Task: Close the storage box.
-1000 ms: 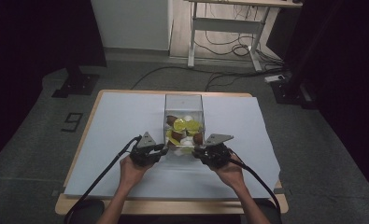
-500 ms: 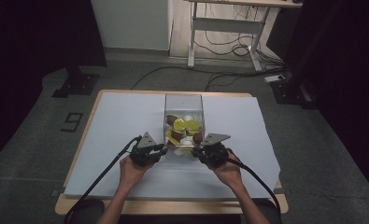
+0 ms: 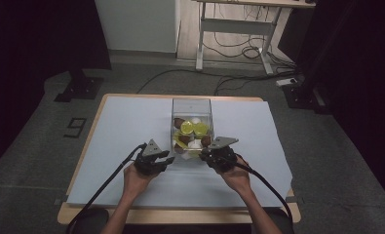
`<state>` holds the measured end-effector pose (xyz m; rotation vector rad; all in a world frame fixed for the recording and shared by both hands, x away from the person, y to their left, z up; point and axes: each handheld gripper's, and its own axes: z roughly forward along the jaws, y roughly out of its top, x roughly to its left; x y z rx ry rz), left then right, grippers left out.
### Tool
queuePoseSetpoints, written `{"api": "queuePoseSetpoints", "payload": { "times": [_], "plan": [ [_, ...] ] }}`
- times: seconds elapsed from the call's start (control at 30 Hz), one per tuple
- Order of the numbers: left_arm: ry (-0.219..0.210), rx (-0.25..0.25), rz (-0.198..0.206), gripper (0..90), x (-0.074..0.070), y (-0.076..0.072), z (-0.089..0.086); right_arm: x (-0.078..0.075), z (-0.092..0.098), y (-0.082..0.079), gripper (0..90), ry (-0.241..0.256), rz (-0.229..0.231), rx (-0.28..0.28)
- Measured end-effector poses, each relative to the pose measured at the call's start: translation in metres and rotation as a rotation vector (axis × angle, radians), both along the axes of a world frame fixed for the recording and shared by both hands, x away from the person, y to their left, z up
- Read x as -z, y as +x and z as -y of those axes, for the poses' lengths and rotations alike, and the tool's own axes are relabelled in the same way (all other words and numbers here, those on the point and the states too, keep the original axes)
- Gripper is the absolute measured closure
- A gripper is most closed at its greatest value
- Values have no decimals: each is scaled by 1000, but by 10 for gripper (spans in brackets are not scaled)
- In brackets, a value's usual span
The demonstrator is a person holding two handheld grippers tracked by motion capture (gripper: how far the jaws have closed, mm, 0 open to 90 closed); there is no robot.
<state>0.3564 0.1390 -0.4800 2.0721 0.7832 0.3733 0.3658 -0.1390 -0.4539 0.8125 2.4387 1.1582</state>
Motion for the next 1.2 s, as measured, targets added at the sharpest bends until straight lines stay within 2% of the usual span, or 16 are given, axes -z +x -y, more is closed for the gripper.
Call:
{"api": "queuePoseSetpoints", "payload": {
  "times": [0.23, 0.4, 0.5, 0.67, 0.73, 0.9, 1.0, 1.2],
  "plan": [
    [16, 4, -16, 541, 3, -2, -3, 0, -2, 4, 802, -2, -2, 10],
    [36, 6, -39, 419, 7, -2, -3, 0, -3, 7, 801, -1, -4, 19],
    [47, 9, -71, 328, 12, -2, -3, 0, -3, 9, 800, 0, -6, 21],
    [43, 25, -128, 190, 22, 0, -5, 1, -3, 11, 799, 2, 3, 27],
    [55, 22, -143, 141, 26, 1, -6, 1, -3, 12, 799, 6, -1, 29],
    [92, 22, -165, 83, 36, 1, -4, 1, -4, 15, 799, 7, 2, 42],
    [127, 27, -180, 0, 42, 3, -2, 1, -4, 18, 798, 3, 6, 45],
    [152, 24, -162, 0, 47, 2, 0, 1, -5, 21, 794, 6, 5, 51]
  ]
}}
